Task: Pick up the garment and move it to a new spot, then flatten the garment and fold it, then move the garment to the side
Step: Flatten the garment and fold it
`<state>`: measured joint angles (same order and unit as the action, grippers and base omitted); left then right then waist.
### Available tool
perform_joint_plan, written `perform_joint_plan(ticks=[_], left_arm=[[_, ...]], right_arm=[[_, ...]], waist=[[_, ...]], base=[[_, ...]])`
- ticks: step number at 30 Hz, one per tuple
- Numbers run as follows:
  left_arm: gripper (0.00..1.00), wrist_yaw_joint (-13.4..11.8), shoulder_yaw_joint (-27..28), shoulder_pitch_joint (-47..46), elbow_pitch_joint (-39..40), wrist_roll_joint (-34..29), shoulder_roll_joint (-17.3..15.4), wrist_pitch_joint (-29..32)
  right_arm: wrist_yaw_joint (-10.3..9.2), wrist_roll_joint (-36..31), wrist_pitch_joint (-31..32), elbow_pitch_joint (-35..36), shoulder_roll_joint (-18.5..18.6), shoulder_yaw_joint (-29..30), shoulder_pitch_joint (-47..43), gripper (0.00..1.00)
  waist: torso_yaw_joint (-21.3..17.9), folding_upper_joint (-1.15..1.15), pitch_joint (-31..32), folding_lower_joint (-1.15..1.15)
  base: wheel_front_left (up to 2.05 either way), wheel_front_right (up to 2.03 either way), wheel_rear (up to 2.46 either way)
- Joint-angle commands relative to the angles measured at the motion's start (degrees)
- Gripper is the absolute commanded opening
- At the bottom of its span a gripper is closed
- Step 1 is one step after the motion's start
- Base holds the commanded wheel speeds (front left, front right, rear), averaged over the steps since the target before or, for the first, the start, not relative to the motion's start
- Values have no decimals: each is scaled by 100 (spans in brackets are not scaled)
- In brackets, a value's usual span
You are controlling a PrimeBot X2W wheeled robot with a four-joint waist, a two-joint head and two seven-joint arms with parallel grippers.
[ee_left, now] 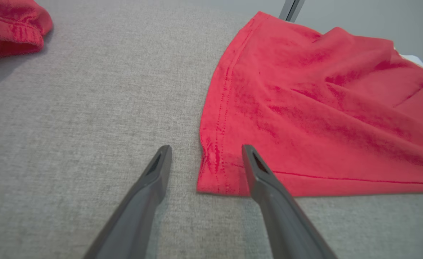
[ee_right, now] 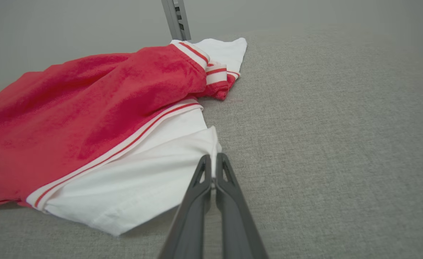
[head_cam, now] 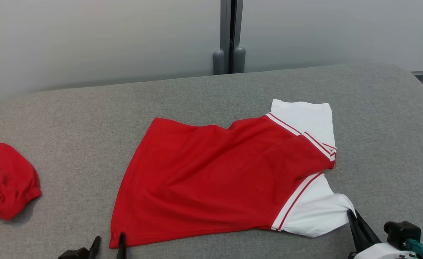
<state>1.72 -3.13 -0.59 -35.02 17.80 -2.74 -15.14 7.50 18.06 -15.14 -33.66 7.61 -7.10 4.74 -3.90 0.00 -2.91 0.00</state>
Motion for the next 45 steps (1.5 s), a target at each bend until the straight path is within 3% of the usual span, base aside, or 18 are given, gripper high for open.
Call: perform_joint_plan(ticks=[1,9,10,11,12,13,14,16,17,22,31,39,45], left_arm=[[100,37,-6,-104,-52,35,-27,0],[100,119,-117,-205,-257,174,-29,0],[94,116,-131,-232,-267,184,-30,0],[78,126,-158,-251,-301,194,-27,0],[49,129,-174,-260,-332,193,-26,0],[39,111,-197,-263,-390,183,-25,1],[23,100,-206,-271,-430,191,-25,1],[11,93,-219,-306,-495,205,-25,1],[0,90,-228,-329,-509,192,-24,1],[0,158,-262,-379,-644,200,-23,6],[0,292,87,-906,432,25,-31,0],[0,466,256,-2349,1208,-288,-500,-1],[0,408,322,-3315,1475,-410,-890,196]], right_arm=[[-1,29,1,42,55,38,24,0],[-1,-16,1,81,47,8,-4,0],[-1,-12,1,82,48,9,5,0],[-1,-12,1,81,50,11,21,0],[-1,-14,1,80,50,7,39,0],[-1,-13,1,79,50,6,61,0],[-1,-16,1,79,51,4,80,0],[-1,-4,1,99,44,-11,95,0],[-1,13,1,100,40,-16,103,0],[-1,127,1,250,22,57,153,0],[-1,603,1,1440,-22,314,724,0],[-1,834,1,2126,370,473,2063,0],[-1,836,1,2153,707,365,2948,0]], waist=[[-16,0,-8,0],[-41,0,-39,0],[-42,0,-44,0],[-44,0,-50,0],[-48,0,-54,0],[-55,0,-59,0],[-60,0,-64,0],[-67,0,-71,0],[-69,0,-72,0],[-54,0,-36,0],[43,0,279,0],[88,0,509,0],[117,0,563,0]], base=[[0,0,0],[0,0,0],[0,0,0],[0,0,0],[0,0,0],[0,0,0],[0,0,0],[0,0,0],[0,0,0],[0,0,0],[0,0,0],[0,0,0],[0,0,0]])
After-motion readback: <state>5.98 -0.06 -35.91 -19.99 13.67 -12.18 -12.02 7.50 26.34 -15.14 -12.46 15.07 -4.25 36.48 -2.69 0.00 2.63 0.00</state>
